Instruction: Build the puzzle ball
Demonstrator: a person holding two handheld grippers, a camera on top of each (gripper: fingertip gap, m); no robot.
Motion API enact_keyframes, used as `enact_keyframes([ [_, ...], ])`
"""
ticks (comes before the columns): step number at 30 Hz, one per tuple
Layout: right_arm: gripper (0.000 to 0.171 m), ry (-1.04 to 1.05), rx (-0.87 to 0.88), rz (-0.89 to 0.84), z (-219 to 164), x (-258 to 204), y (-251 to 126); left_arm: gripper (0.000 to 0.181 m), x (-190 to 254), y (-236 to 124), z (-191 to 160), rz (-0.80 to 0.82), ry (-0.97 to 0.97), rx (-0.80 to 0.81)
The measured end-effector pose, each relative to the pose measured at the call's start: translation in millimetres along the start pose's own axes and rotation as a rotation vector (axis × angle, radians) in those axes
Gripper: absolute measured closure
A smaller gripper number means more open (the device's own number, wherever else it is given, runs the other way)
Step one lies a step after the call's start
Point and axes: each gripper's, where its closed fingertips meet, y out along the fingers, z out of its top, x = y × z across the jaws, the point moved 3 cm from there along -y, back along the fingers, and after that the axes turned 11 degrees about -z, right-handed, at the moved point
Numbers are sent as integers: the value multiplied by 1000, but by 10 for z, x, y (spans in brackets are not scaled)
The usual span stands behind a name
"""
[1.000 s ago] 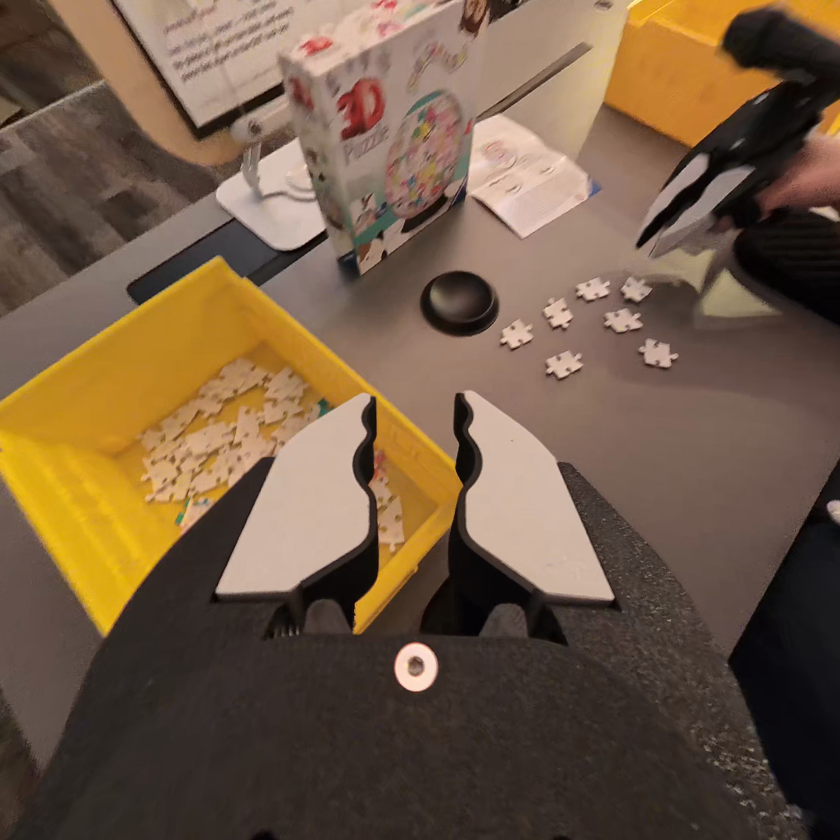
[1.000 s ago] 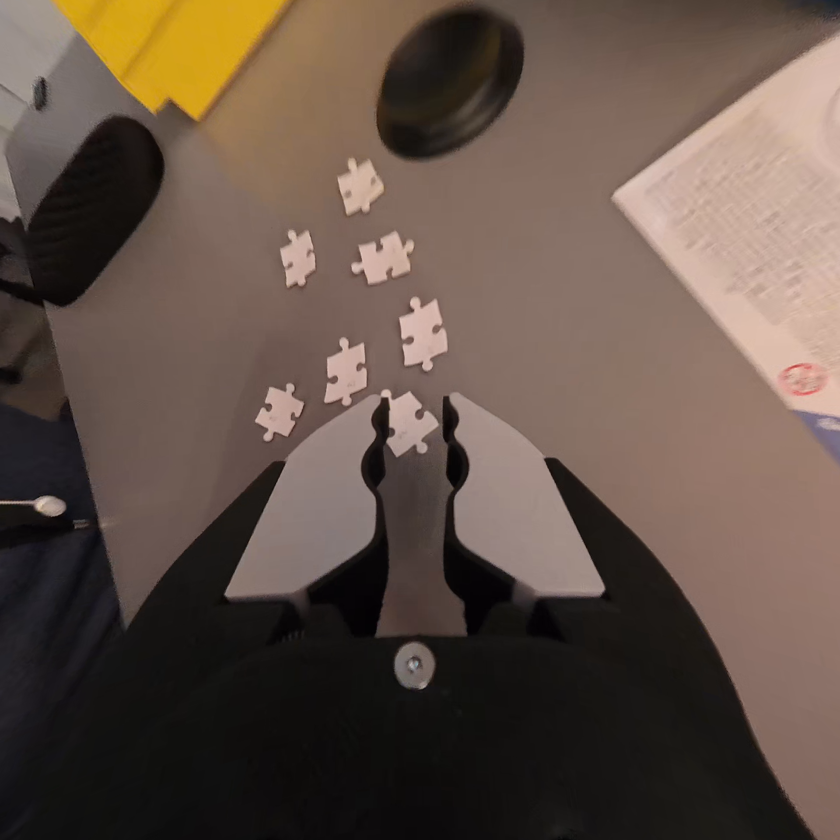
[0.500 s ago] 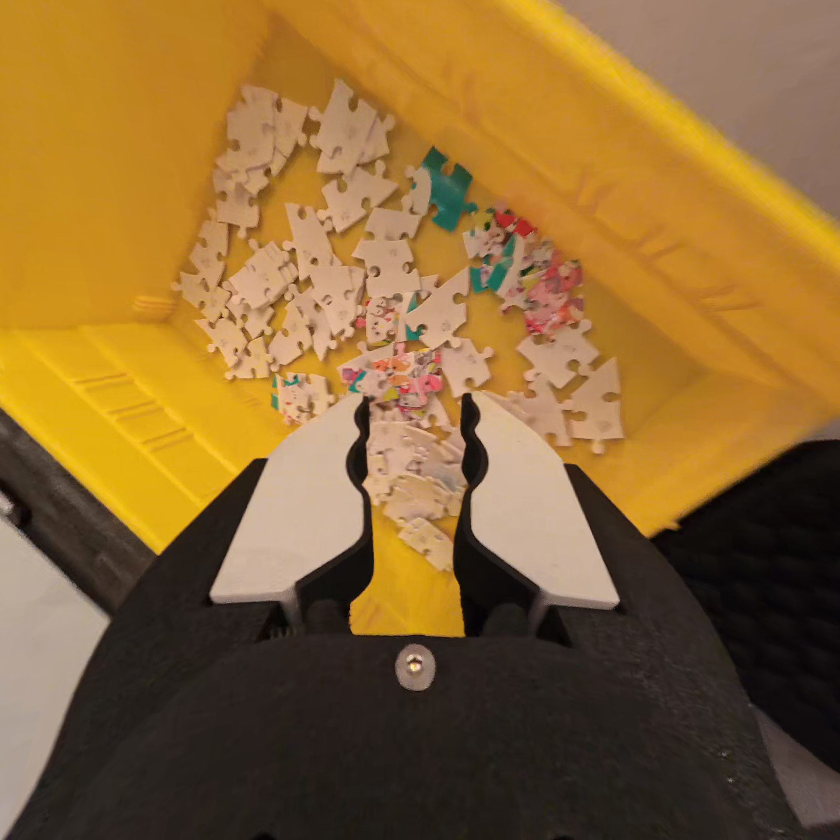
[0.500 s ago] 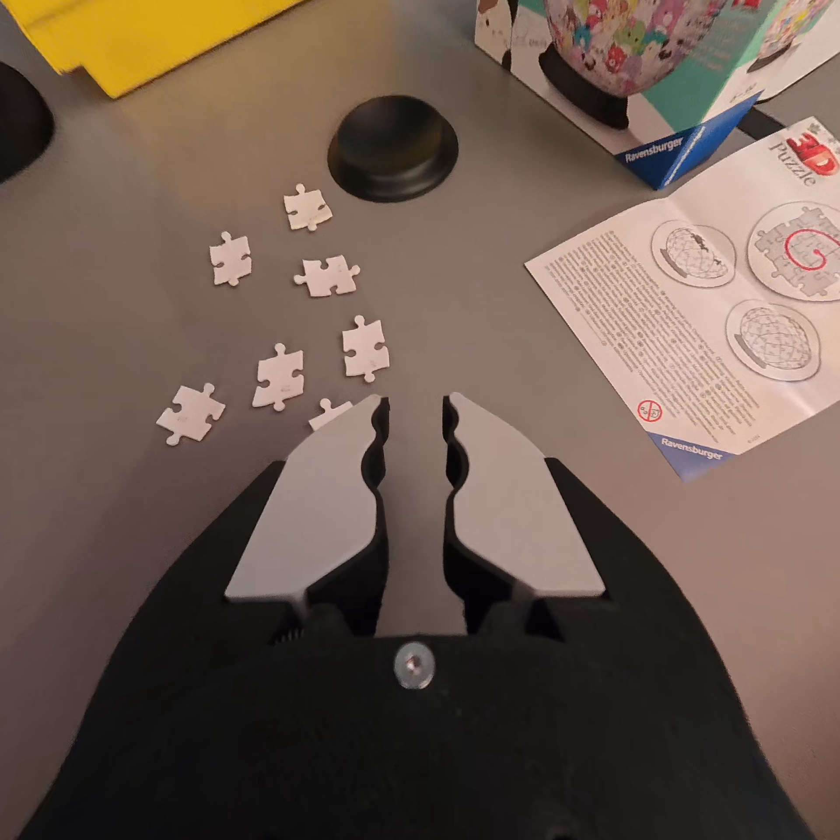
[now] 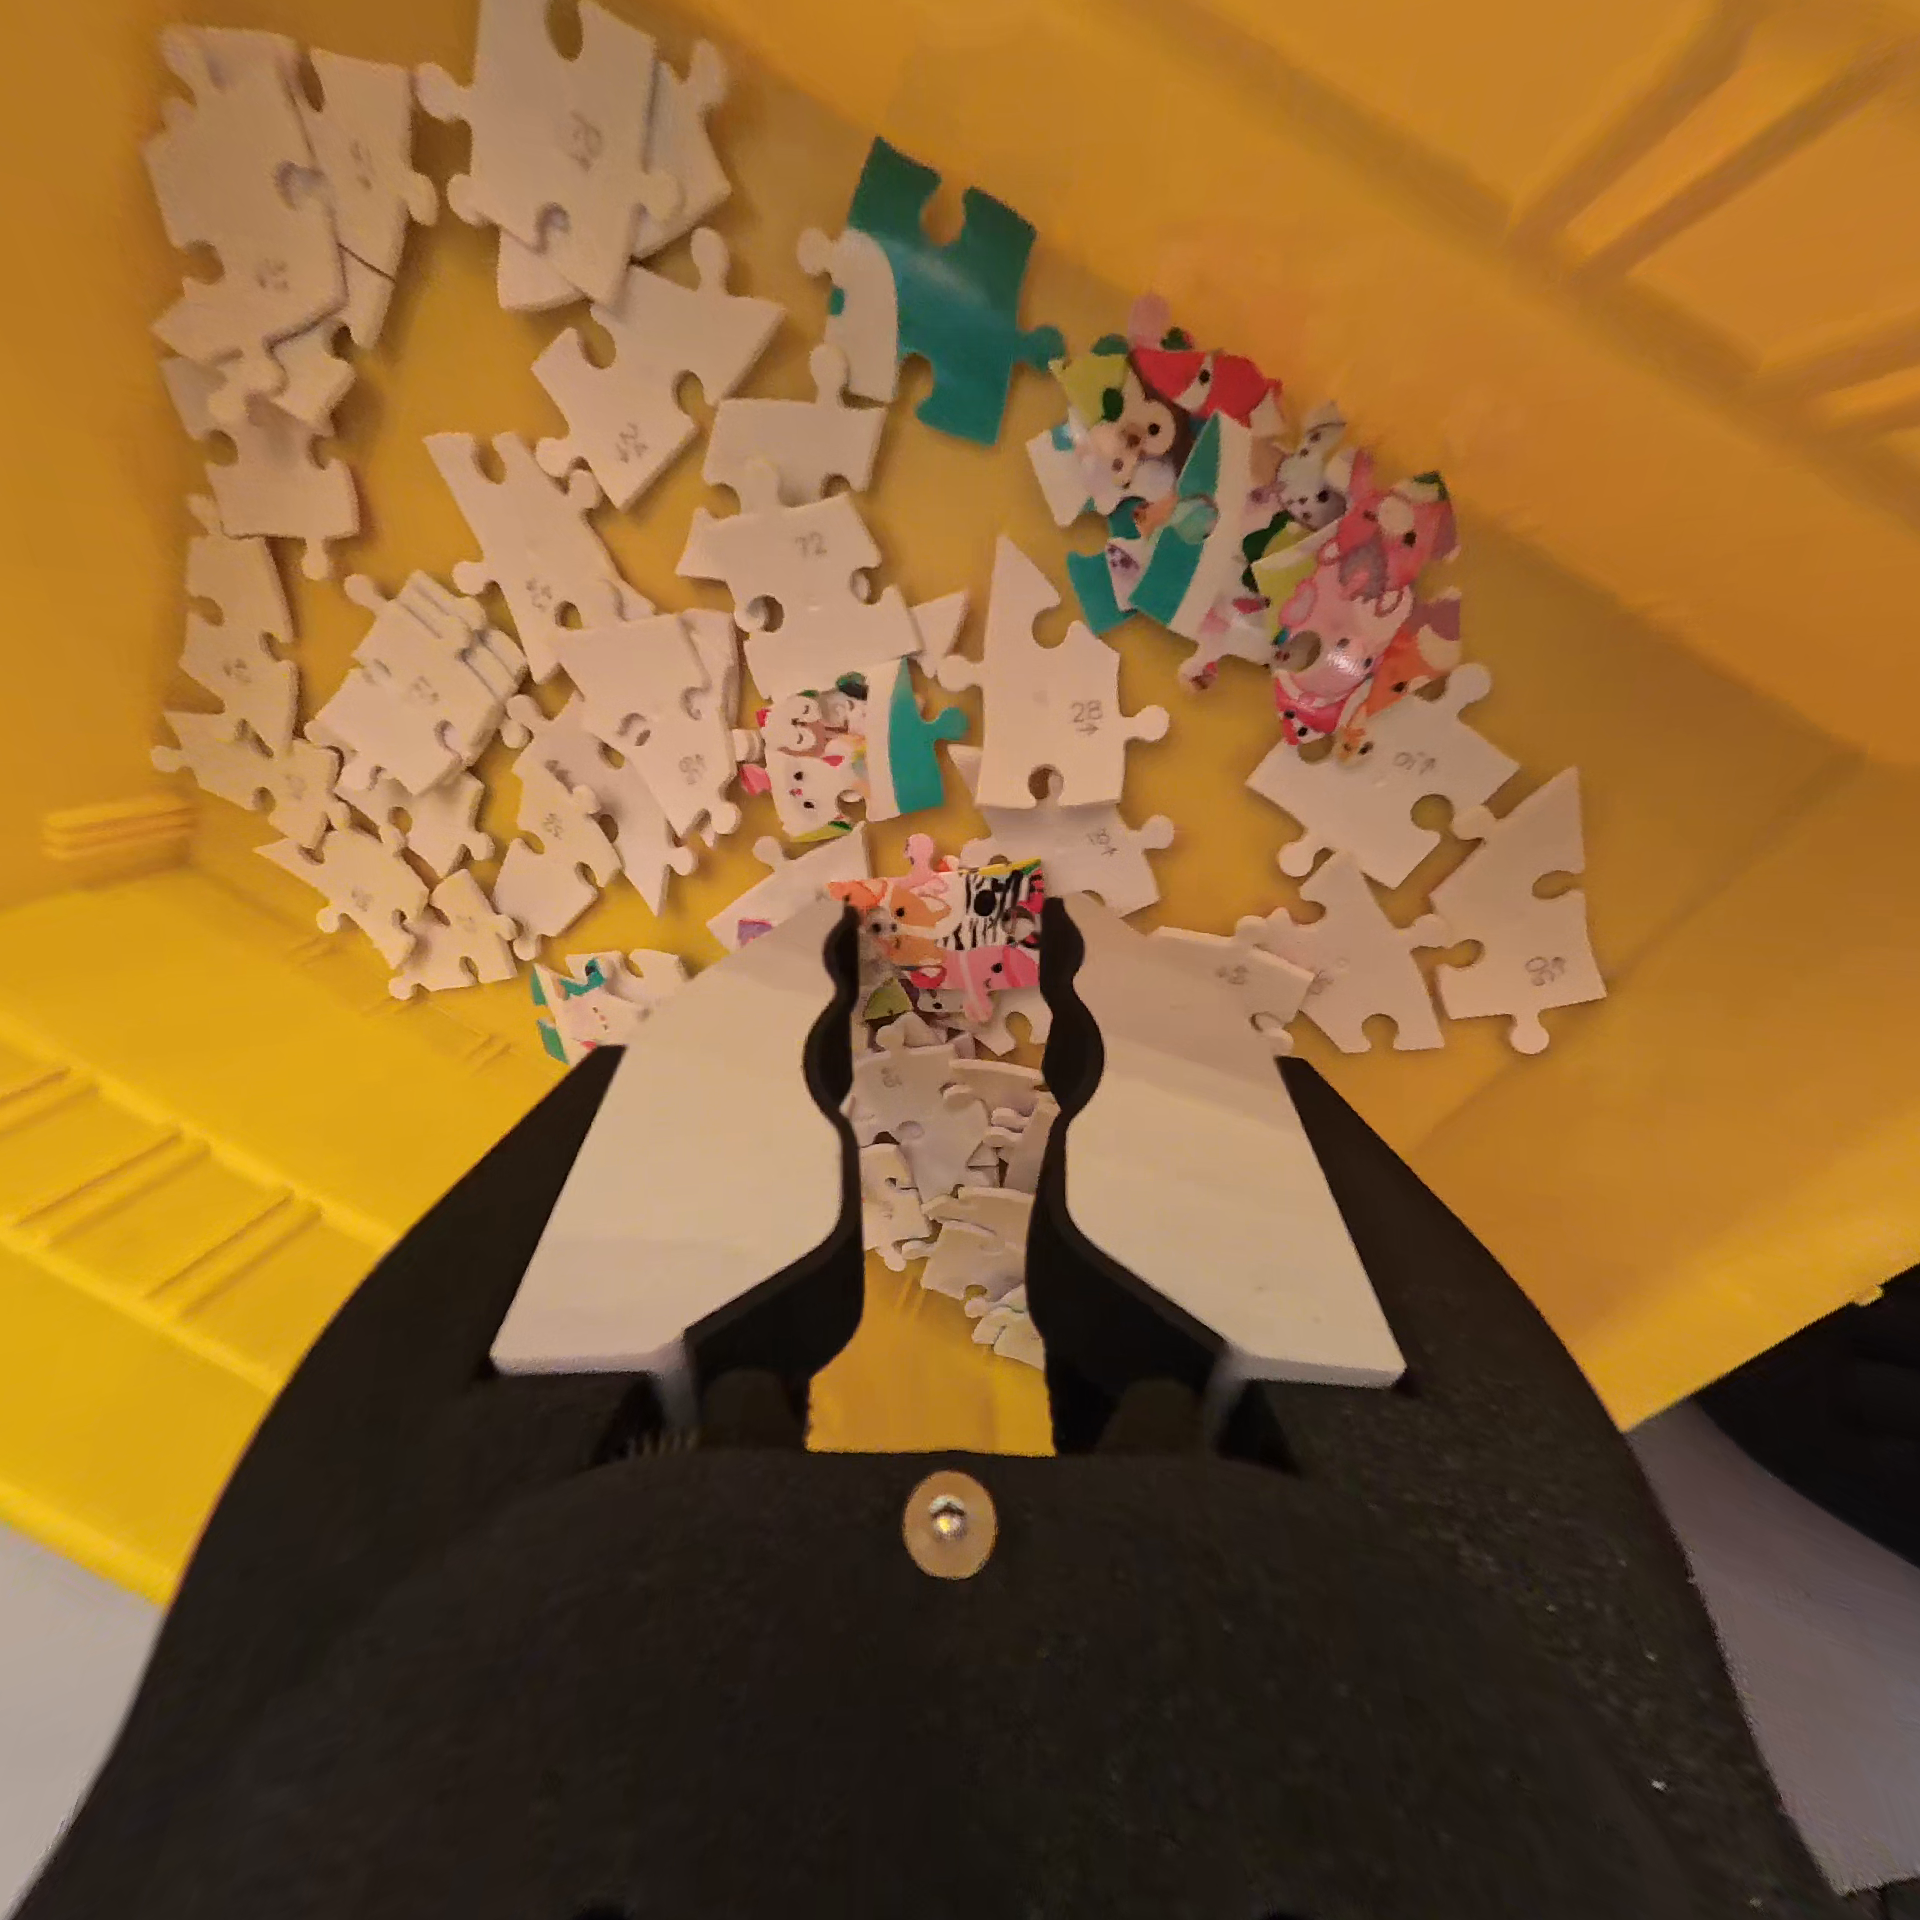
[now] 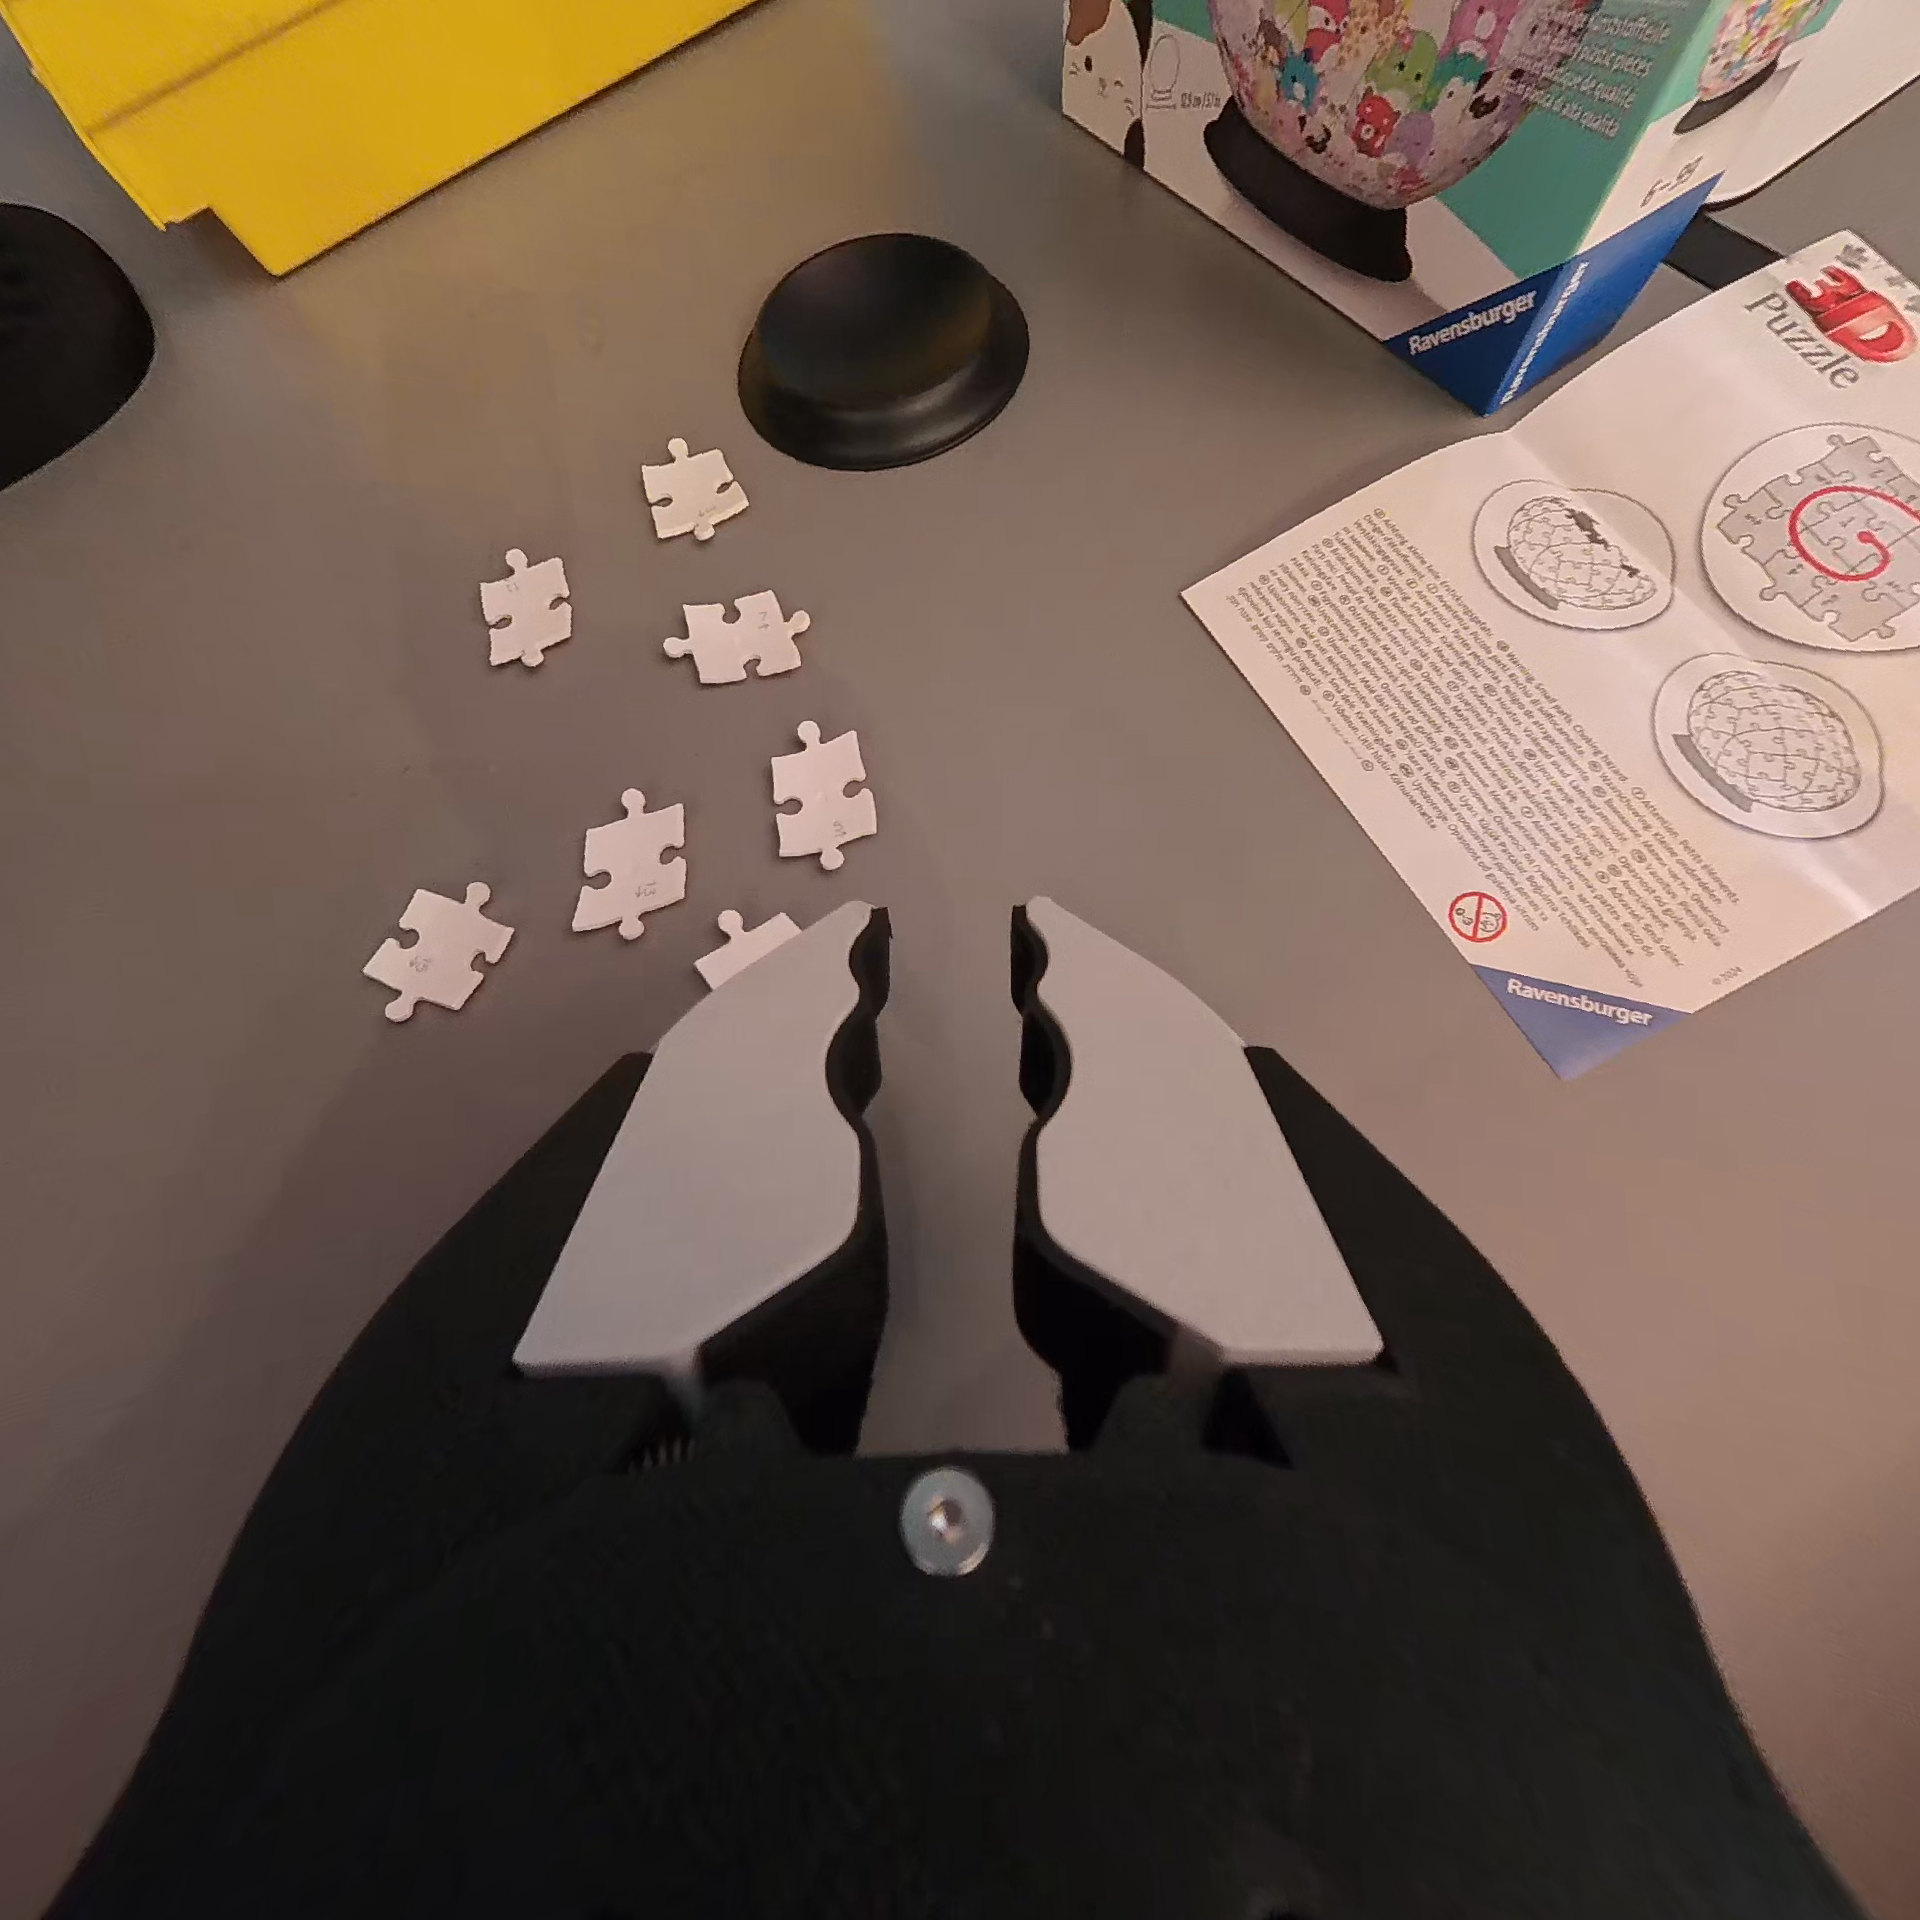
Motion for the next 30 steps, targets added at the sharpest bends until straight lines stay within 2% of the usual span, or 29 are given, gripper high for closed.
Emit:
enact_keyframes([
  [9, 147, -11, -18, 18, -30, -37, 13, 153, 10, -49, -8, -75, -88, 34],
  [13, 148, -17, -19, 27, -35, -58, 7, 153, 7, -223, 41, -125, -169, 140],
  [16, 148, -22, -20, 32, -32, -74, 11, 153, 38, -456, 128, -190, -242, 285],
  [19, 148, -31, -17, 43, -17, -113, 24, 153, 212, -829, 323, -371, -280, 515],
  [23, 148, -61, -8, 56, 26, -194, 44, 154, 635, -1425, 662, -734, -225, 814],
  [26, 147, -83, -9, 68, 32, -258, 56, 154, 907, -1696, 850, -948, -171, 927],
  [30, 147, -115, 13, 98, 63, -376, 61, 154, 1100, -1938, 1036, -1244, -201, 1026],
])
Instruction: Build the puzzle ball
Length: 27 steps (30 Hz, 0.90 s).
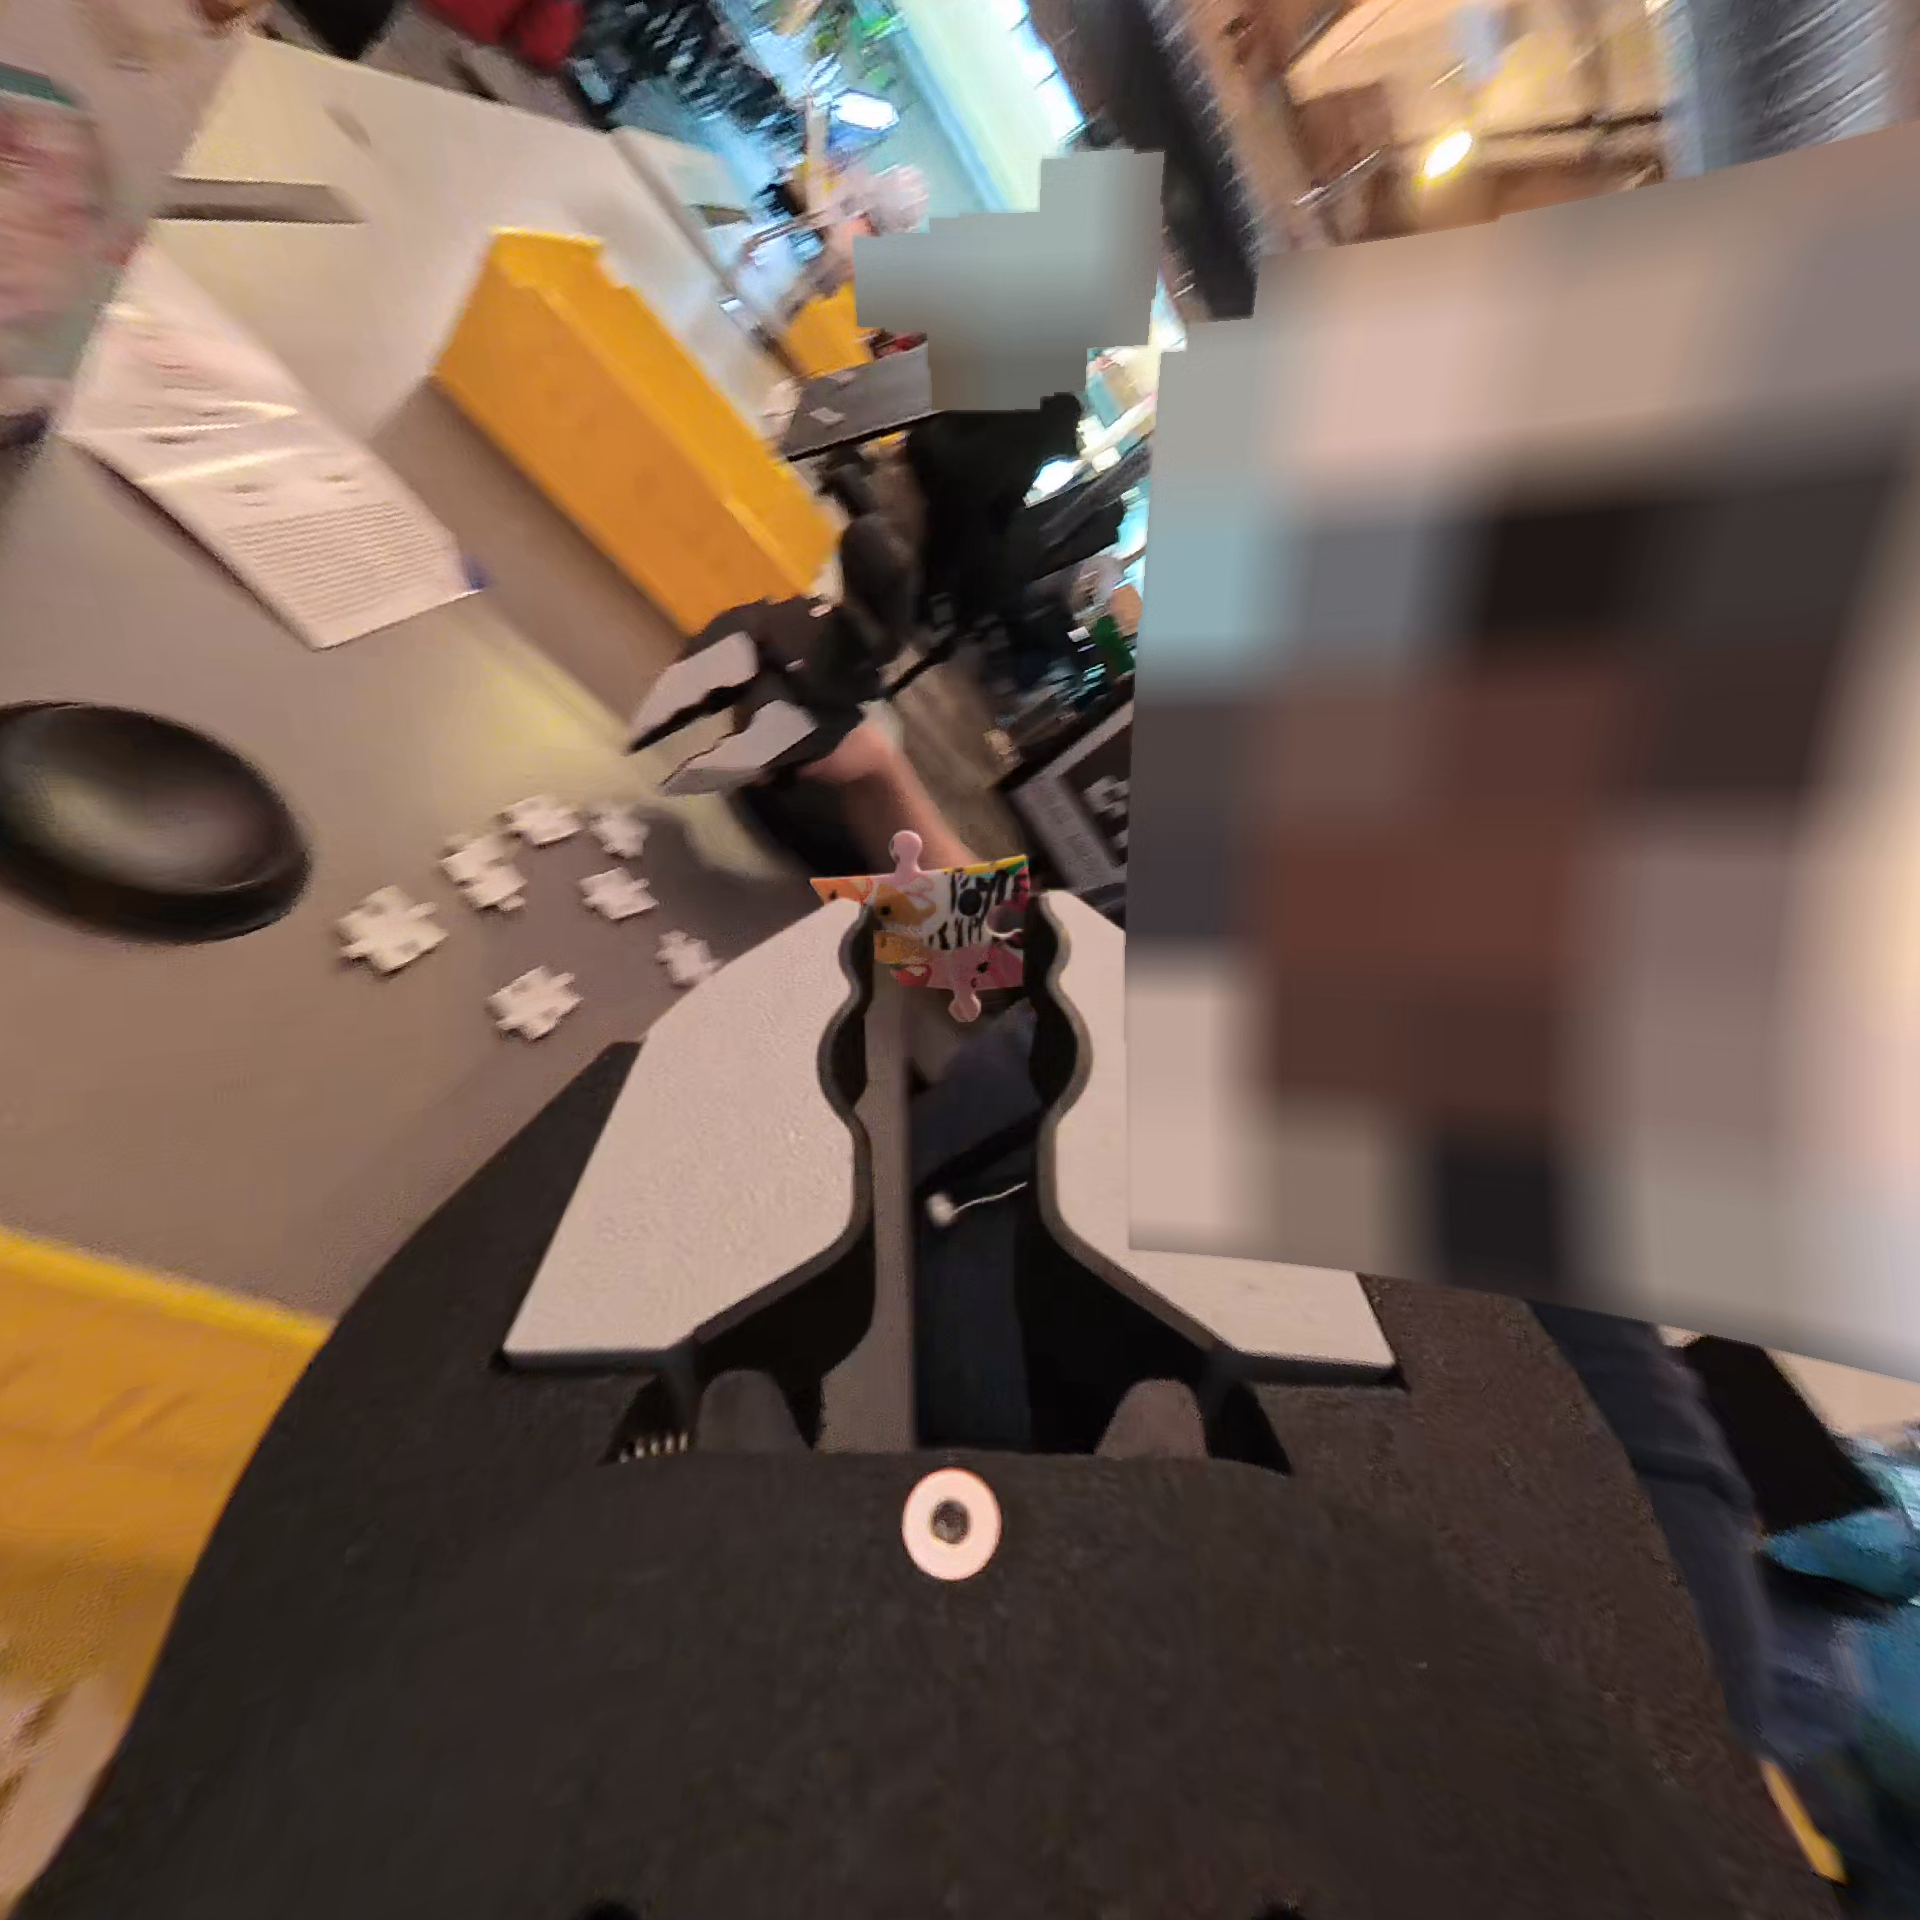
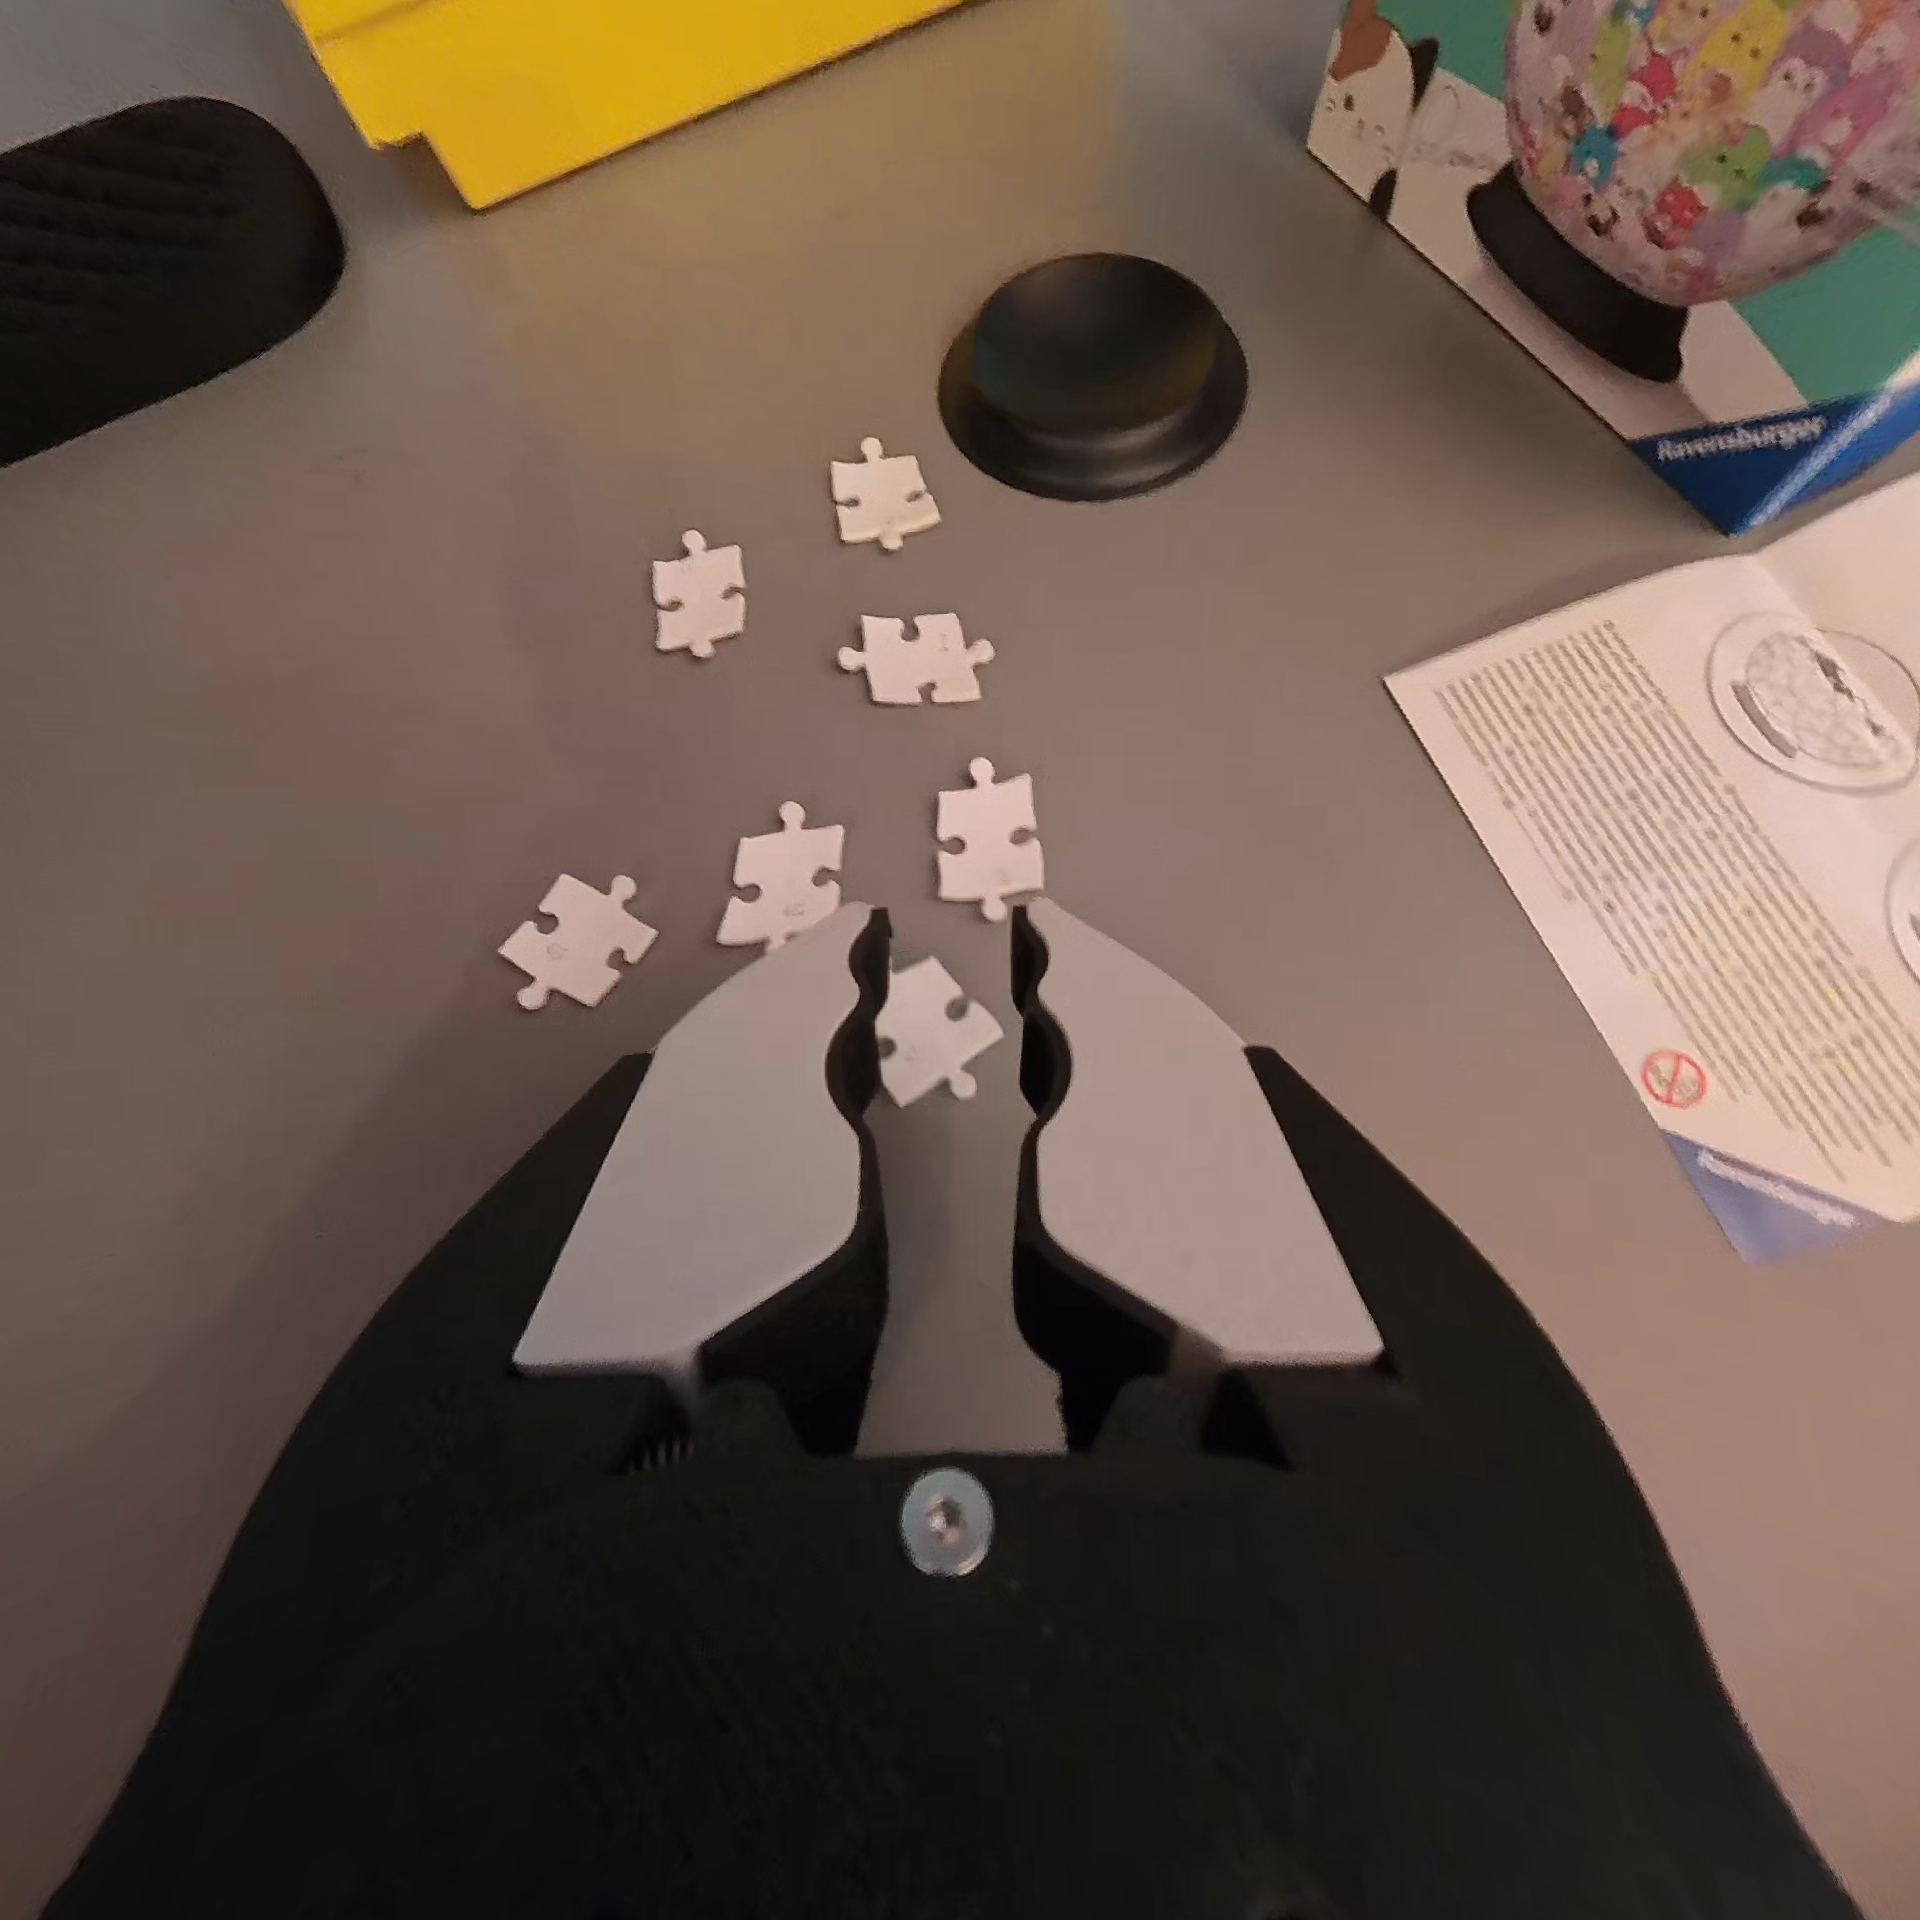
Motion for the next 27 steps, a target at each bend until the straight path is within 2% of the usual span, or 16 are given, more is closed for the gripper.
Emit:
enact_keyframes([
  [6, 148, -33, 176, 154, 441, -316, -2, 154, 28, 263, 1, -70, -49, -6],
  [10, 148, -88, 261, 205, 702, -496, -54, 154, -17, 354, -32, -36, -86, -41],
  [12, 148, -99, 273, 218, 736, -546, -67, 154, -118, 286, -86, 43, -117, -78],
  [15, 148, -97, 249, 217, 667, -554, -44, 154, -343, 2, -155, 199, -186, -68],
  [17, 148, -98, 240, 232, 703, -575, -11, 154, -365, -137, -156, 178, -239, -1],
  [20, 148, -151, 320, 345, 1171, -789, -11, 154, -296, -109, -205, 74, -293, 33],
  [24, 148, -291, 450, 494, 2058, -1080, 143, 154, -219, 178, -369, -1, -300, -71],
  [27, 147, -345, 472, 681, 2452, -1301, 298, 154, -140, 329, -429, -25, -278, -125],
])
